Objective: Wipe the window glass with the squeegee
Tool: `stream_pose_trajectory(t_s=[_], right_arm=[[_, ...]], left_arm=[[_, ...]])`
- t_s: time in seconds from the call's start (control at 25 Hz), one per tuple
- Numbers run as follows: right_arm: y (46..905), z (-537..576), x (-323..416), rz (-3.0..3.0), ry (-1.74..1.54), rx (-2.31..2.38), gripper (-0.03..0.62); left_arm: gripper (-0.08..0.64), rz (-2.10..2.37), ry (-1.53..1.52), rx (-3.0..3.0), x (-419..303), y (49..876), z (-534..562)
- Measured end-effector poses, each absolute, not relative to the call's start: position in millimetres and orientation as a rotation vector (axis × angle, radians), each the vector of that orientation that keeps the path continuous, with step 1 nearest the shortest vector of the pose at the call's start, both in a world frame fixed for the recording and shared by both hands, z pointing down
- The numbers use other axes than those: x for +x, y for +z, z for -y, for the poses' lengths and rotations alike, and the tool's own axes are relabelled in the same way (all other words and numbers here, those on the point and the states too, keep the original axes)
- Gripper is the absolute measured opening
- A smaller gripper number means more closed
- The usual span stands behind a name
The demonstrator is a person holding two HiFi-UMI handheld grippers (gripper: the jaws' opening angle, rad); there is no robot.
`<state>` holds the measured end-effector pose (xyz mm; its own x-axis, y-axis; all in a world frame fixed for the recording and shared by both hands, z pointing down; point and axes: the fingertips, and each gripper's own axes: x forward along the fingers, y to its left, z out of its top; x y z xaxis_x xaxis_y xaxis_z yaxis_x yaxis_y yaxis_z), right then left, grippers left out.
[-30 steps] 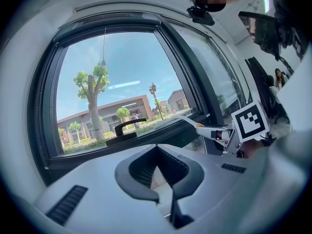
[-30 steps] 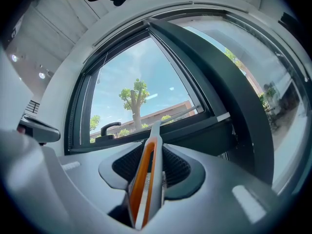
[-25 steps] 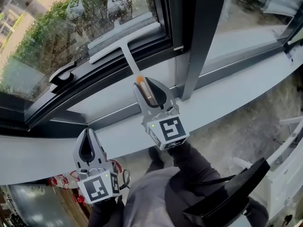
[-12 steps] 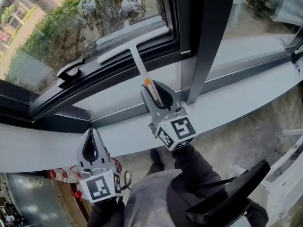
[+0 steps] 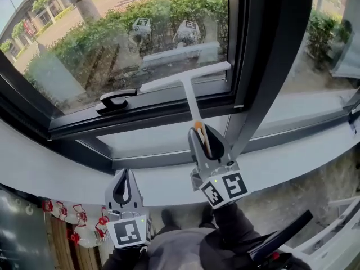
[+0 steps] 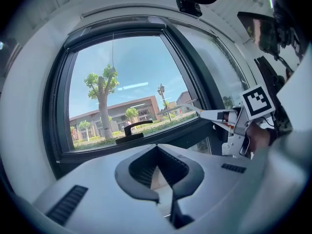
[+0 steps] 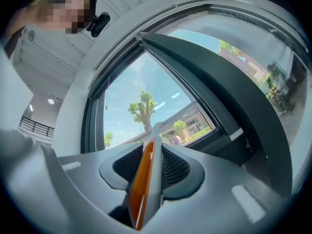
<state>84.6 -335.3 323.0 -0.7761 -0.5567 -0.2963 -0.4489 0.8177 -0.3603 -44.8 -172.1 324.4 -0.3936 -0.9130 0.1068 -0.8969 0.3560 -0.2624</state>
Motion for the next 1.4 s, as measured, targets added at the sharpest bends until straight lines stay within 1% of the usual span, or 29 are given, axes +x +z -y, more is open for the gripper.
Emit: stream_pose_trajectory(t_s=[0.24,0.68,0.88,1.4], right_arm=[[260.0,323.4,70.5,-2.545,-0.283,-0.752,0.120],[150.9,272.4,-1.4,-2.407,-0.114,-0.743,0.120],[108.2,265.9,-21.1,-2.355,-0.053,-0.733,0.120],[45.1,282.8,-60.3,-2.322,0.017,-0.585,0.120]], left_arm=[[-0.002,-2.508,-0.296,-1.734,-81.2,310.4,171.1],[-0.002,-2.338,-0.222,-1.921,-158.0,304.4,132.4],[-0.002,-2.378,-0.198,-1.902,-191.7,301.9,119.5],[-0.002,-2.429,-0.163,-1.787,-214.3,283.0,121.1]])
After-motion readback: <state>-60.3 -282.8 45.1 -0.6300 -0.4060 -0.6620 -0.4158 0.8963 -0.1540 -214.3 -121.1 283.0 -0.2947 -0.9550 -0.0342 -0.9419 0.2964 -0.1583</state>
